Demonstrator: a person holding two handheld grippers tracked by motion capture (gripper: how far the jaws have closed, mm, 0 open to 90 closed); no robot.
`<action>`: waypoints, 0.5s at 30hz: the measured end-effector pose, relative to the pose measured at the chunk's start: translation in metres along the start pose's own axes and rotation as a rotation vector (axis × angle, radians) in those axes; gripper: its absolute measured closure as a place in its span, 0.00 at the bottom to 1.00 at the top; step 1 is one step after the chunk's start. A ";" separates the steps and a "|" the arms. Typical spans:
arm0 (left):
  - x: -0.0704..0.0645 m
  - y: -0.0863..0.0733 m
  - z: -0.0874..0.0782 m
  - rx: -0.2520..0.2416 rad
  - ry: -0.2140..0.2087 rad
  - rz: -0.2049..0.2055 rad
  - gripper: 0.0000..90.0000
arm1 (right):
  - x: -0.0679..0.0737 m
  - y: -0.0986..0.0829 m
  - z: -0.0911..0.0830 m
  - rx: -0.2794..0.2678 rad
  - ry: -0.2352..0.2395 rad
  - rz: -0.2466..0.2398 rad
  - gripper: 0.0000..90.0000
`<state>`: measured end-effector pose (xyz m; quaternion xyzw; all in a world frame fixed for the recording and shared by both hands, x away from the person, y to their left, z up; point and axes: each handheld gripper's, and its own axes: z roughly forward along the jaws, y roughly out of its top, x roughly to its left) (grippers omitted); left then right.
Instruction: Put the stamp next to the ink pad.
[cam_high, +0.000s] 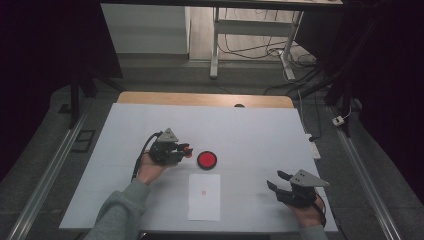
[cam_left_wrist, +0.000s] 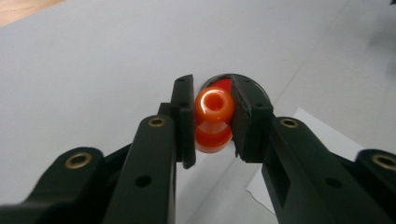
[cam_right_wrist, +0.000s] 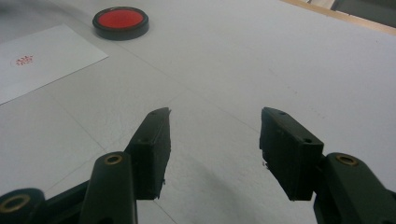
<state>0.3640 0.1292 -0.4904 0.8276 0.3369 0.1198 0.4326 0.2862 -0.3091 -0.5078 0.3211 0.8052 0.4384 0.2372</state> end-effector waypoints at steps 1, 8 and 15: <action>0.001 0.000 0.003 0.006 0.002 0.001 0.79 | 0.000 0.000 0.000 0.001 -0.002 0.000 0.47; 0.007 -0.006 0.017 0.067 0.029 0.000 0.79 | 0.000 0.000 0.001 0.006 0.002 0.000 0.47; 0.009 -0.010 0.023 0.101 0.036 -0.003 0.79 | 0.001 0.000 0.001 0.013 -0.001 -0.004 0.47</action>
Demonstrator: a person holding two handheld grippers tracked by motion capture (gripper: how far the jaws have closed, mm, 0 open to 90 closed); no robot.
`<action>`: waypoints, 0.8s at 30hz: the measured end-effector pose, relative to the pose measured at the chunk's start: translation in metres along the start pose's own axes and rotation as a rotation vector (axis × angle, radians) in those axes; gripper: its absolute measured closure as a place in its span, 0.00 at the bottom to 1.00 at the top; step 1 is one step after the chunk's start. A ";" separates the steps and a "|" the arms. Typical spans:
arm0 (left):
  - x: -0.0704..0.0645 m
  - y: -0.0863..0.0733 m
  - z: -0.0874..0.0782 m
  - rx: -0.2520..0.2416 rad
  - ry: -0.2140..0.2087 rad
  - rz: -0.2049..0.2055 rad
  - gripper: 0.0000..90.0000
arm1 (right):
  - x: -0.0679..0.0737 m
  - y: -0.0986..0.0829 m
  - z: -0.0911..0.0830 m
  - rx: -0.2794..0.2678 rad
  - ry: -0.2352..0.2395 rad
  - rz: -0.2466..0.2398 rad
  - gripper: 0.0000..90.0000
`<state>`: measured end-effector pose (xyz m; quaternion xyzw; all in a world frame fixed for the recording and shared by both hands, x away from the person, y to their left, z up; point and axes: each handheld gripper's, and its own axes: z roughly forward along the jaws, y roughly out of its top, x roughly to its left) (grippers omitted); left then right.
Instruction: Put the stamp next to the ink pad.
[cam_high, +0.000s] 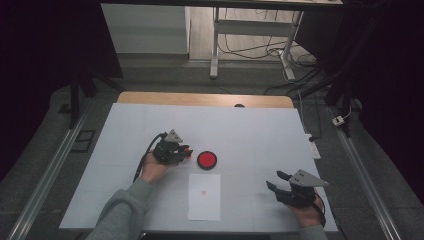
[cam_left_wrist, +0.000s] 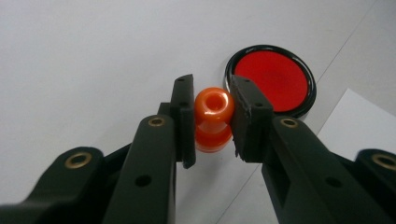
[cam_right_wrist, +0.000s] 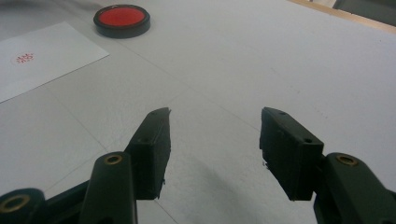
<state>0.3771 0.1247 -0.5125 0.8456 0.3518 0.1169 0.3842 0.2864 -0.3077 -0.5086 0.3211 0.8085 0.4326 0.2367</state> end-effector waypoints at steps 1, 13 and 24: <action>0.000 0.000 0.000 0.002 0.000 0.000 0.79 | 0.000 0.000 0.000 0.000 -0.001 -0.001 0.47; -0.004 -0.005 0.008 0.036 -0.006 0.014 0.79 | 0.000 0.000 0.001 0.002 0.006 -0.001 0.47; -0.006 -0.010 0.011 0.039 -0.008 0.015 0.79 | -0.001 0.000 0.001 0.003 0.006 0.000 0.47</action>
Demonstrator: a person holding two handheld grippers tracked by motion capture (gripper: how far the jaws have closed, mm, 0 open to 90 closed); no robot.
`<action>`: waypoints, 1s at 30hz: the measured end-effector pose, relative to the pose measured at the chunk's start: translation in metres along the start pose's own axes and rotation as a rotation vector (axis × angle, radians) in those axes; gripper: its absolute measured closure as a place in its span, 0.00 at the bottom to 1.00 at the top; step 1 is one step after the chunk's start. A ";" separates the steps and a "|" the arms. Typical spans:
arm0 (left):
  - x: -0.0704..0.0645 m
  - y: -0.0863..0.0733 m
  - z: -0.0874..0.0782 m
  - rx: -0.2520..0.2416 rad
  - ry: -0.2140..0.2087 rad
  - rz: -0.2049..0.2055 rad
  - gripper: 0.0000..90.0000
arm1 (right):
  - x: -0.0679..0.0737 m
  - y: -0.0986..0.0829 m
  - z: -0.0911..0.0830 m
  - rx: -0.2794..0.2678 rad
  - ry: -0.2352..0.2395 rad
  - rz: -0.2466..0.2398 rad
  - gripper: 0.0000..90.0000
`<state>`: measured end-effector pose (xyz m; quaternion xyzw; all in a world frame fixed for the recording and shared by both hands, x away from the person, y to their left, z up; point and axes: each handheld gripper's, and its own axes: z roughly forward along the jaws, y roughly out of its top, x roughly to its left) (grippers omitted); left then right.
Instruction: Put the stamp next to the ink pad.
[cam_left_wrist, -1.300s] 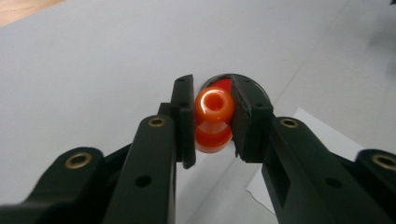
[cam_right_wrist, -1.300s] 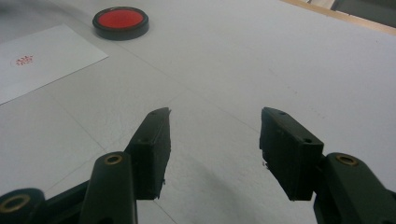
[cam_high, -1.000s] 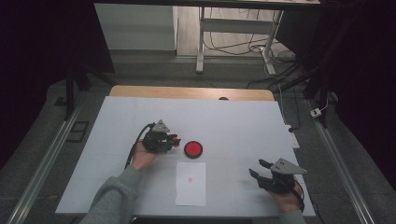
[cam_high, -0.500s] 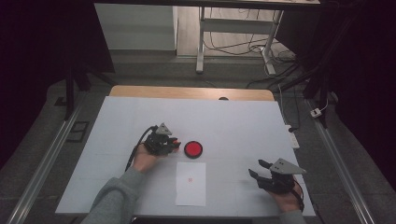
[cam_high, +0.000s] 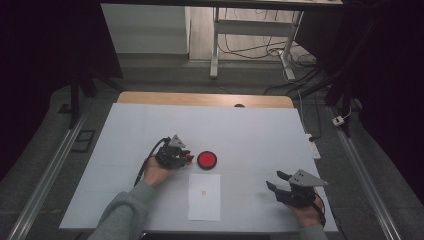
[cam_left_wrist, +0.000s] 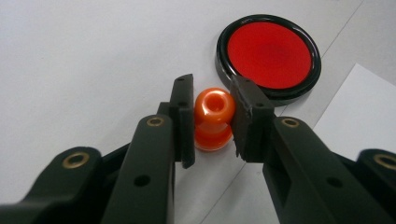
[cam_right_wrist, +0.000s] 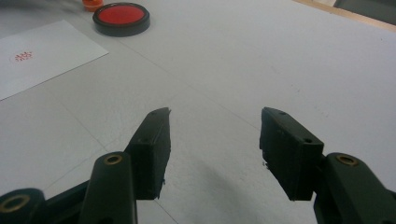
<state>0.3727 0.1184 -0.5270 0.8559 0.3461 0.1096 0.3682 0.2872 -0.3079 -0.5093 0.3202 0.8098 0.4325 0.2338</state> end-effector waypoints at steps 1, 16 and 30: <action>0.000 0.000 0.000 -0.001 -0.001 0.000 0.79 | 0.000 0.000 0.000 0.000 0.000 0.000 0.47; -0.003 0.002 -0.003 -0.036 0.000 0.004 0.59 | 0.000 0.000 0.000 0.000 0.004 0.003 0.47; -0.005 0.005 -0.025 -0.132 -0.005 -0.036 0.39 | -0.001 0.001 0.000 -0.008 0.005 0.002 0.47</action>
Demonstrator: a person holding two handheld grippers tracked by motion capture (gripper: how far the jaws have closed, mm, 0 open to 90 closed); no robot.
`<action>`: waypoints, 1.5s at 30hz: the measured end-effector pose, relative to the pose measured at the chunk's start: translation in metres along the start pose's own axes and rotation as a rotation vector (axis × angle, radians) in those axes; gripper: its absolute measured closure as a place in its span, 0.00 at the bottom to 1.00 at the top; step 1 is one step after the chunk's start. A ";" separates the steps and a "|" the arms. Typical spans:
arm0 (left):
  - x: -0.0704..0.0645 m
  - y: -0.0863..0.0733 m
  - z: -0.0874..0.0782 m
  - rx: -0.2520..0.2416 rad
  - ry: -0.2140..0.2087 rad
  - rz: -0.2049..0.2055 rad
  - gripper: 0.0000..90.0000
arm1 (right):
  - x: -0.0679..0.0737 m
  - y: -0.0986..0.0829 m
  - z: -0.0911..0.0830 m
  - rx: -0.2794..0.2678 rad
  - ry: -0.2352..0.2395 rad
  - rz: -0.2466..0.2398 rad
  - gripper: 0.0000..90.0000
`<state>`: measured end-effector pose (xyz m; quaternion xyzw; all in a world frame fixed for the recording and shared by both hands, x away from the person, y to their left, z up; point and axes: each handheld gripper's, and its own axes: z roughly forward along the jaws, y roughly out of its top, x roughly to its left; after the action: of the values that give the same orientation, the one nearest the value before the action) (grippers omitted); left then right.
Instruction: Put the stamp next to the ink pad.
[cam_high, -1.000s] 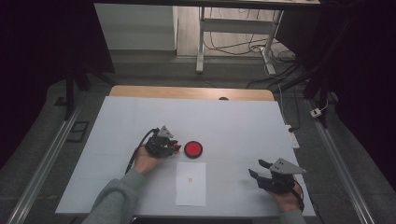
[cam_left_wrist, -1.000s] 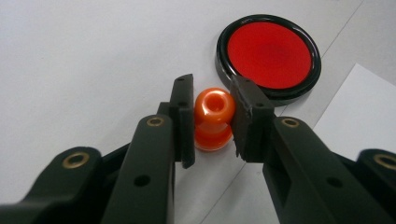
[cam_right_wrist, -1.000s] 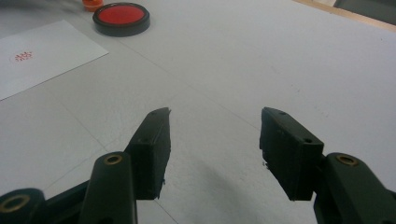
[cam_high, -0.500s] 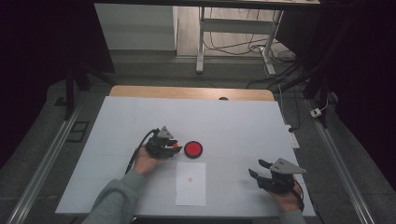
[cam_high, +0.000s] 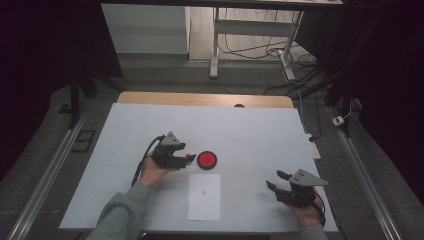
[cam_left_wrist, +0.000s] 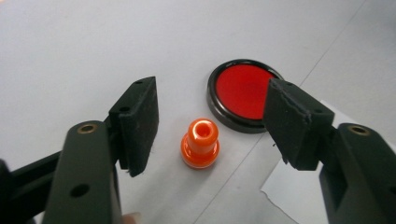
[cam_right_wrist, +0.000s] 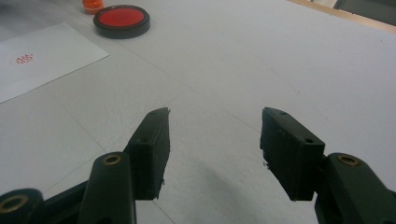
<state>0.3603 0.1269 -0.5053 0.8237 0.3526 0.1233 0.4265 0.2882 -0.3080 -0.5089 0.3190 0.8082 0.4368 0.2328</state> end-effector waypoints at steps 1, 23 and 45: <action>-0.001 0.000 -0.002 -0.003 -0.001 -0.001 0.38 | 0.000 0.000 0.000 0.000 0.000 0.000 0.47; -0.027 -0.009 -0.056 -0.056 -0.014 0.051 0.37 | 0.004 0.004 -0.003 -0.027 0.011 -0.018 0.46; -0.025 -0.080 -0.090 -0.026 0.006 -0.001 0.35 | 0.003 0.003 -0.001 -0.017 0.028 -0.054 0.46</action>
<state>0.2590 0.1968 -0.5112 0.8175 0.3526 0.1301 0.4364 0.2859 -0.3053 -0.5063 0.2887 0.8159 0.4419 0.2359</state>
